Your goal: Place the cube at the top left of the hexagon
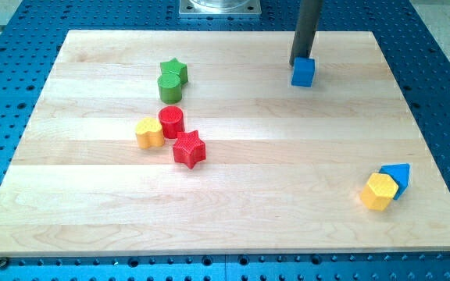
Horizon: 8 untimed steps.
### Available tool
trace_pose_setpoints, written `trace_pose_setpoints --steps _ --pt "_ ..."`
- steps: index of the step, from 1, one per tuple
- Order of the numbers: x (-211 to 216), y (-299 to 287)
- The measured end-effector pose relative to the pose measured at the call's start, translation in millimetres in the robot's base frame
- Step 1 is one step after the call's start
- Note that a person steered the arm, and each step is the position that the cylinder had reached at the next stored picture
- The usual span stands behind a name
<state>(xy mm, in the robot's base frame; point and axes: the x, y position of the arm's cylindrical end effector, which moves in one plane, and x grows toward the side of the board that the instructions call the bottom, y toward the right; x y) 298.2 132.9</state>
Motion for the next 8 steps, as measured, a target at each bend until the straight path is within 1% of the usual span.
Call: trace_pose_setpoints --steps 1,2,3,4,5,6,7,8 --pt "39.1 -32.6" --pt "58.3 -14.1" --pt "2.6 8.2" --pt "23.2 17.6" --pt "84.9 2.6" --pt "110.2 6.0" --pt "67.4 35.1" --pt "93.2 48.0"
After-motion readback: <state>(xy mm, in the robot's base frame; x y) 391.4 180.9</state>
